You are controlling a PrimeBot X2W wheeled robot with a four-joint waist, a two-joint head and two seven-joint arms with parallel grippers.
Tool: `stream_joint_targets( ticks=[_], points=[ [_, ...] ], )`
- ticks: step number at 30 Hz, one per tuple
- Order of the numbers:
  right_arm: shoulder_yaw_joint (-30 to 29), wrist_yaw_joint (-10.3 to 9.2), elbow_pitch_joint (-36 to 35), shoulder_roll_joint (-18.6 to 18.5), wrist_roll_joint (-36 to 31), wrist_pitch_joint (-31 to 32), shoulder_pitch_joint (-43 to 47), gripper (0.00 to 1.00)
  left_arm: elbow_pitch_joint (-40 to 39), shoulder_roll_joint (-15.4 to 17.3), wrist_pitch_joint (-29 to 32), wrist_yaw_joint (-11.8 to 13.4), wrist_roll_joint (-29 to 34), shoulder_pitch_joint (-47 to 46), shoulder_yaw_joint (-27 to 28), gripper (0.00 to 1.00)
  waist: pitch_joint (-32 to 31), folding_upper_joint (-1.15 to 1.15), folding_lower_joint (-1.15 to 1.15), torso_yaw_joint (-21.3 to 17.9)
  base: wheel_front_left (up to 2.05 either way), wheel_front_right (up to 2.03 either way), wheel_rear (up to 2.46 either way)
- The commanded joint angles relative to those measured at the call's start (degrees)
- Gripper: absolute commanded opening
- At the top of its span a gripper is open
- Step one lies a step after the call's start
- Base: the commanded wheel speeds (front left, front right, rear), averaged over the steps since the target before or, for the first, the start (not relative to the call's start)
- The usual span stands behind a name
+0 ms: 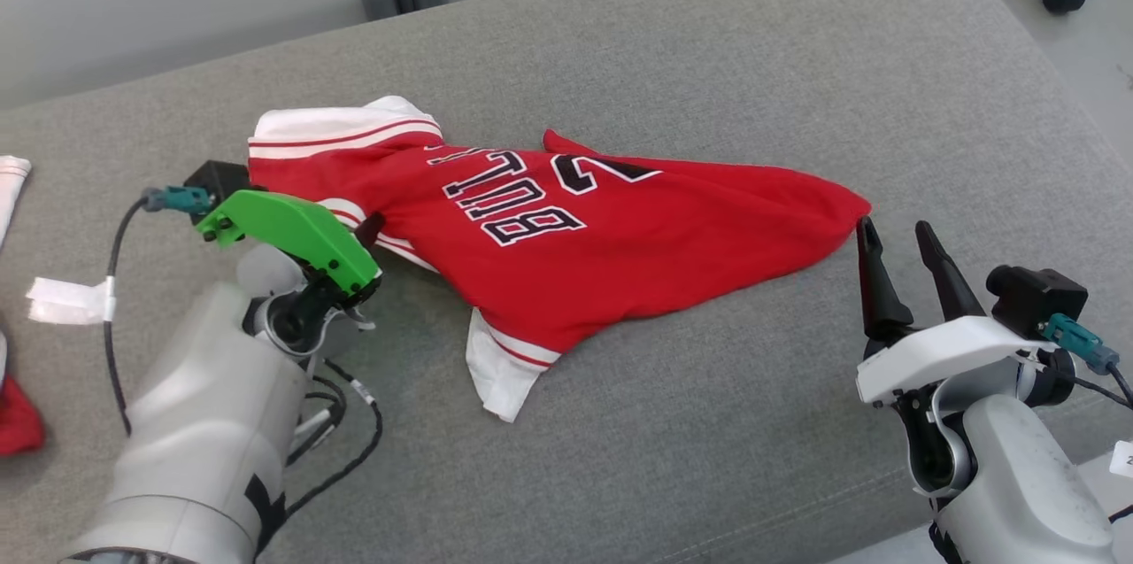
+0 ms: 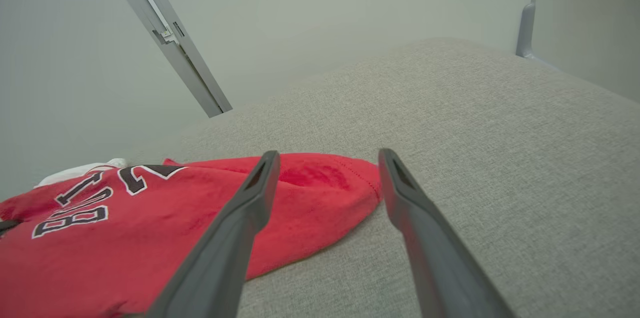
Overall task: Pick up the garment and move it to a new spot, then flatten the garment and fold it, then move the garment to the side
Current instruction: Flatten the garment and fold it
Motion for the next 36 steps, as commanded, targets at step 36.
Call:
stream_joint_targets(
  ticks=[36],
  points=[
    [2.5, -0.06, 1.2, 4.0, 2.3, -0.2, -2.2, 1.00, -28.5, -0.7, 13.0, 9.7, 4.9, 1.3, -10.6, 0.00, 3.5, 0.00, 0.00, -6.1, 0.00, 0.00, 0.00]
  ],
)
